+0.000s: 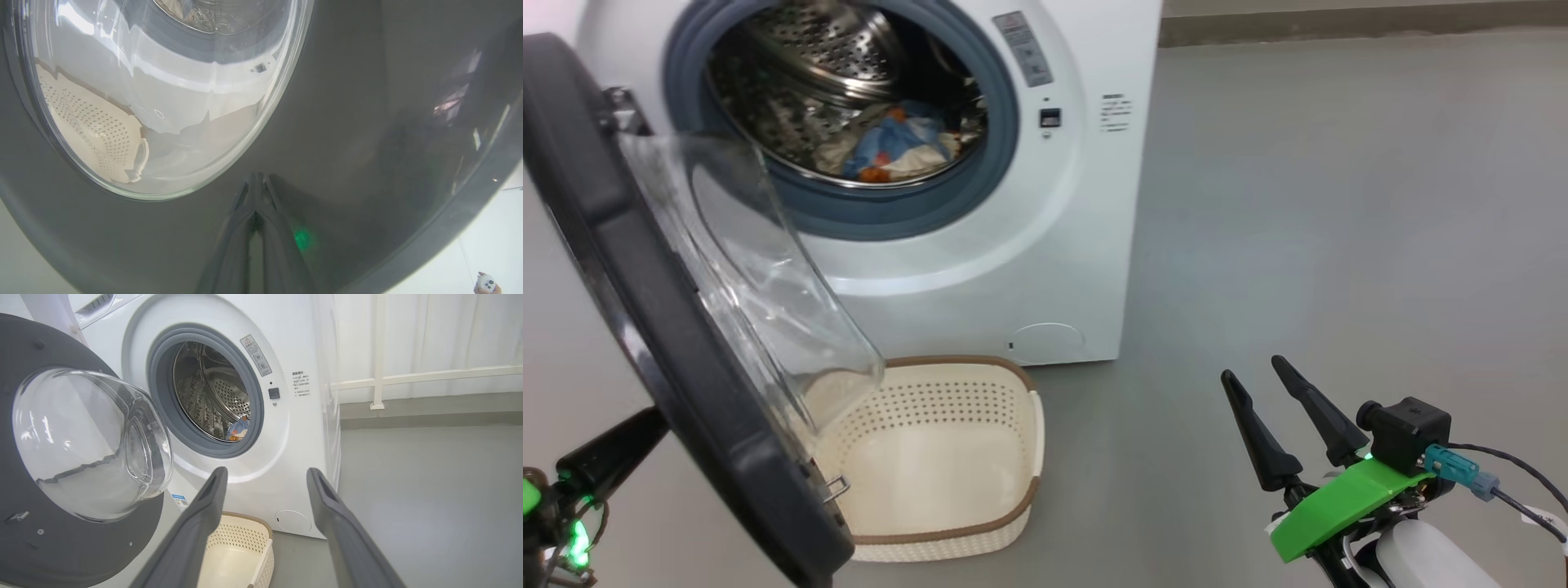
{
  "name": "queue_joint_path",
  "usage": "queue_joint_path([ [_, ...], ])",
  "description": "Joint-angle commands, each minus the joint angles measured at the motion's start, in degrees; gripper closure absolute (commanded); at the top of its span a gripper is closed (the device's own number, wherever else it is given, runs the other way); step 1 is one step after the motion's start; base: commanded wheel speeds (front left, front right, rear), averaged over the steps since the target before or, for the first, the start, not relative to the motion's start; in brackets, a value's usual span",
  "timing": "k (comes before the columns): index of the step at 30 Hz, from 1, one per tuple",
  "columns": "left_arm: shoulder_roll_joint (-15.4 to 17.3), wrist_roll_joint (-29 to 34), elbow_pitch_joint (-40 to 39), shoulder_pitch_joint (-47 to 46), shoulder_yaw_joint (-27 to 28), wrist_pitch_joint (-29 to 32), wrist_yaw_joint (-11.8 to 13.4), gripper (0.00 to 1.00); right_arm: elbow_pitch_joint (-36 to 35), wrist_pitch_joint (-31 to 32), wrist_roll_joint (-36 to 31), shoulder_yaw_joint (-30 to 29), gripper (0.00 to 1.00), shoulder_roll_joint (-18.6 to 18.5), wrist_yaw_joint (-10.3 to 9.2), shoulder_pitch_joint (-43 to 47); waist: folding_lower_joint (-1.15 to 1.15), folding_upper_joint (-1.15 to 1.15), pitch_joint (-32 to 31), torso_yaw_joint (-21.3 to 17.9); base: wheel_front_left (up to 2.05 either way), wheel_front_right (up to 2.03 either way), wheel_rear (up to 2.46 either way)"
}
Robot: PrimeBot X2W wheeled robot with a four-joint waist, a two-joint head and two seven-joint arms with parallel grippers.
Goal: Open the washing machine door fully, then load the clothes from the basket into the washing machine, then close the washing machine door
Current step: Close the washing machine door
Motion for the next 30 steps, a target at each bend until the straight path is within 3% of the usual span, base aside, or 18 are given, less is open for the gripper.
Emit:
queue_joint_path([
  [1,1.6,-0.6,-2.5,-1.4,1.6,0.1,-0.1,1.0,-1.5,-0.5,-0.5,0.4,0.0,-0.2,0.25,0.4,0.0,0.0,0.2,-2.8,0.0,0.0,0.0],
  [17,-2.3,0.4,-3.1,-2.2,2.6,-5.2,-2.1,1.0,-1.8,-0.5,-0.6,0.4,0.0,-0.4,0.25,-0.1,0.0,0.0,1.2,-13.8,0.0,0.0,0.0],
  [30,-2.8,2.0,-0.4,-4.9,3.1,-8.4,-3.6,1.0,-1.8,-0.5,-0.6,0.2,0.0,-0.1,0.25,-0.2,0.0,0.0,2.0,-15.8,0.0,0.0,0.0],
])
